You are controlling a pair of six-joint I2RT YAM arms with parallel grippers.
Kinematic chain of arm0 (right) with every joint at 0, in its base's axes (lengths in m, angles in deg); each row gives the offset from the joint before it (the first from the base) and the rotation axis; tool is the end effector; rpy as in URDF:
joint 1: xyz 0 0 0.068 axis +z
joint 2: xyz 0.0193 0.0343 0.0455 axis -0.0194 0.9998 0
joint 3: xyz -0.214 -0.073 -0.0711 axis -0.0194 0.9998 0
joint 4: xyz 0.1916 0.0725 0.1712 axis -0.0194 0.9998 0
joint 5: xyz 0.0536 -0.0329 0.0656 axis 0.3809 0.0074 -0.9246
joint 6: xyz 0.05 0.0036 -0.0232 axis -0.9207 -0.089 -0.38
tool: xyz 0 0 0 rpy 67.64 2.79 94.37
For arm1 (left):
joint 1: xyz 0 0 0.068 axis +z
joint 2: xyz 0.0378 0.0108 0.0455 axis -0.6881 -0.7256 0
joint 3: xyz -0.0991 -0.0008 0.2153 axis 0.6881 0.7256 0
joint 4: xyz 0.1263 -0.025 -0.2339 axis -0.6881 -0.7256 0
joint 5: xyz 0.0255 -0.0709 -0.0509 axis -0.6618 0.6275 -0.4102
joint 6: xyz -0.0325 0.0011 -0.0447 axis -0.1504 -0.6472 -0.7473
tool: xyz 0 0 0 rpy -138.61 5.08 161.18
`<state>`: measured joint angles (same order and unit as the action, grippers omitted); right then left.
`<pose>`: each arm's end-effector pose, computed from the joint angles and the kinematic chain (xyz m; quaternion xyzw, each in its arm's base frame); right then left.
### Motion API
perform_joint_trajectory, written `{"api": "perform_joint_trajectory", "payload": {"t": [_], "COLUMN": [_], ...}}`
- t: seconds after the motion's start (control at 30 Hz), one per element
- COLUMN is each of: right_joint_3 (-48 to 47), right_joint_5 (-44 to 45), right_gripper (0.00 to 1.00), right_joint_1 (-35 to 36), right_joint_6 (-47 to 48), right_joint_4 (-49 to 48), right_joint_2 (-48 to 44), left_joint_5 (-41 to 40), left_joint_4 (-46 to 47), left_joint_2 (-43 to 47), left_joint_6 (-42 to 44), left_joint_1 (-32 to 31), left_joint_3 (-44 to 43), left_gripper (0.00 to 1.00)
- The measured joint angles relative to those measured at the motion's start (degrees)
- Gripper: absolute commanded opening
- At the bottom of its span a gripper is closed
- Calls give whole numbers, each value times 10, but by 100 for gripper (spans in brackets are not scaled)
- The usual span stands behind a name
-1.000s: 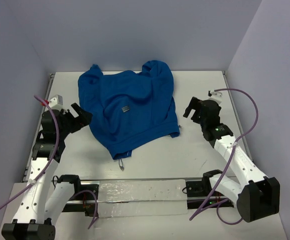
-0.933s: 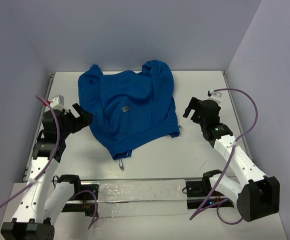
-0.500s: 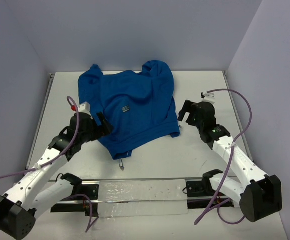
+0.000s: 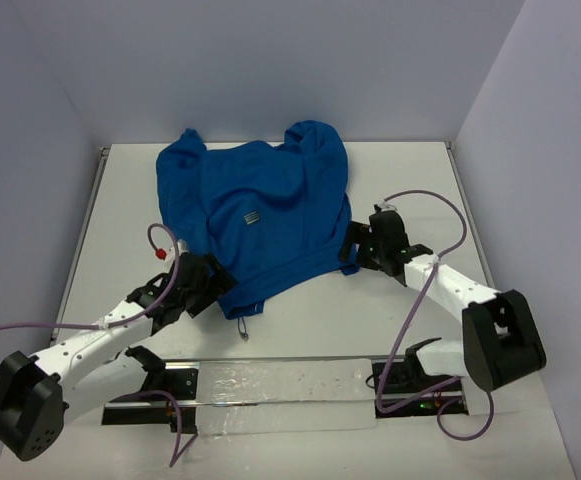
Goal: Zip up the jacket
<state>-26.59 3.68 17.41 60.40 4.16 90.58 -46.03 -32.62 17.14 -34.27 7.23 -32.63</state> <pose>0.2534 0.0850 0.1513 0.0773 0.9231 0.1524 0.3444 0.1740 -0.1187 0.1470 -0.2621 0.8942 -0.2139 0.2932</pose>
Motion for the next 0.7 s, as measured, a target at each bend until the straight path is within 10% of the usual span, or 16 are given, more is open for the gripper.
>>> {"api": "perform_joint_trajectory", "payload": {"t": [0.1, 0.2, 0.3, 0.4, 0.7], "right_joint_3": [-7, -24, -42, -49, -71], "right_joint_5": [-5, -12, -19, -21, -12], "right_gripper": [84, 38, 0, 0, 0], "right_joint_1": [0, 0, 0, 0, 1], "right_joint_6": [-7, -10, -12, -14, -6], "right_joint_4": [-1, -8, -16, -18, -13], "right_joint_2": [44, 88, 115, 113, -25], "left_joint_5": [0, 2, 9, 10, 2], "left_joint_4": [30, 73, 123, 143, 49], "left_joint_2": [-22, -55, -88, -112, -63], "left_joint_6": [-13, -22, -27, -28, 43], "left_joint_1": [0, 0, -1, -1, 24], "left_joint_3": [19, 31, 37, 35, -109], "left_gripper": [95, 76, 28, 0, 0]}}
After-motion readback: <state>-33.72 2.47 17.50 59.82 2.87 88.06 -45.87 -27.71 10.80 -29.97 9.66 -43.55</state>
